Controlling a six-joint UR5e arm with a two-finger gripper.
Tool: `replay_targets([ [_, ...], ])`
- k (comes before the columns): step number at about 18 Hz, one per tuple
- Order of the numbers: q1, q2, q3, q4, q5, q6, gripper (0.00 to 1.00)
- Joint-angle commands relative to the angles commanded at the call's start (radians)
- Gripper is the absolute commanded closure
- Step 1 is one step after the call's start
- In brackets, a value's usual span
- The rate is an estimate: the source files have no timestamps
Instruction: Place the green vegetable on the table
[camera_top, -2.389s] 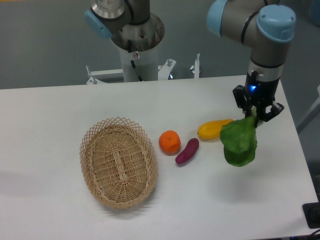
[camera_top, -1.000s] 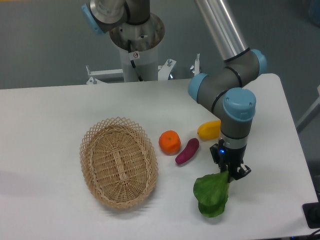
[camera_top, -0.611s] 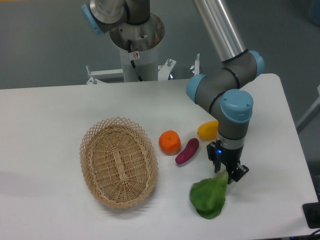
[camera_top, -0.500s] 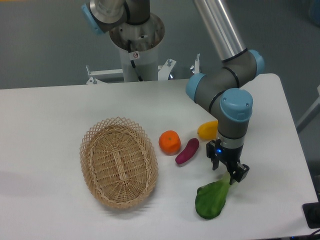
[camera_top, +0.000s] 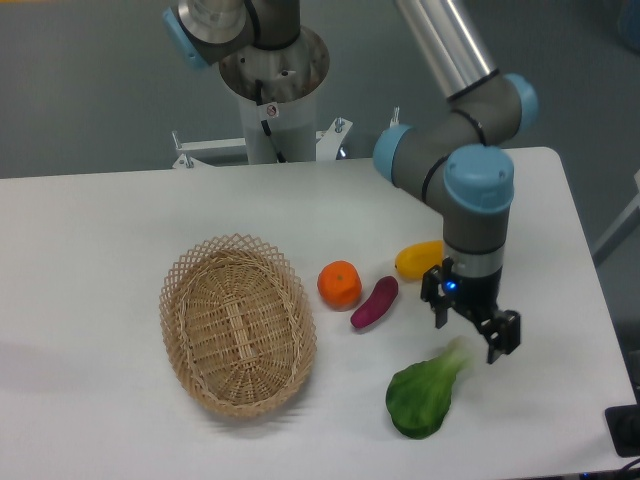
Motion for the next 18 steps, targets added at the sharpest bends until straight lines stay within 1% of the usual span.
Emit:
replay_targets([
  [2,0.024,0.043,0.006,-0.073,0.003,0.003,0.0],
  [4,0.061,0.077,0.021,-0.167,0.003,0.023,0.0],
  [6,0.089,0.106,0.034,-0.253,0.006,0.122,0.0],
  [8,0.141,0.124,0.037,-0.305,0.003,0.211,0.0],
  [10,0.172,0.137,0.038,-0.325,0.0,0.273,0.0],
  [13,0.219,0.158,0.032,-0.33,-0.026,0.32,0.0],
  [15,0.248,0.169,0.032,-0.35,-0.052,0.348,0.0],
  [18,0.273,0.175,0.035,-0.381,-0.055,0.396,0.0],
])
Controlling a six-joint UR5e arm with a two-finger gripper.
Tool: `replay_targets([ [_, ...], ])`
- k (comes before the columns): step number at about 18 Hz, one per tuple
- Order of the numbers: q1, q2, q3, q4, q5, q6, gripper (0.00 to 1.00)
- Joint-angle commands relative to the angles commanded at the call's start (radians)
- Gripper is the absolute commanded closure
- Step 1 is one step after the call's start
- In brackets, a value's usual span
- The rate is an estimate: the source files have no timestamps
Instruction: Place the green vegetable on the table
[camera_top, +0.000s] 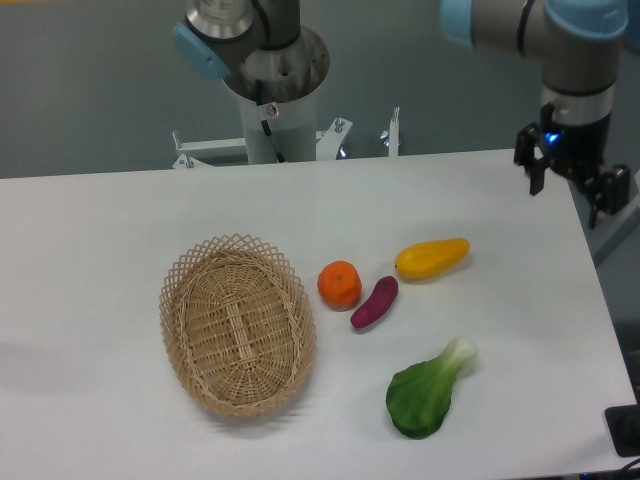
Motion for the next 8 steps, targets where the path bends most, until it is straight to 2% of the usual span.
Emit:
replay_targets([
  [8,0.0,0.003,0.0,-0.009,-0.003,0.023,0.0],
])
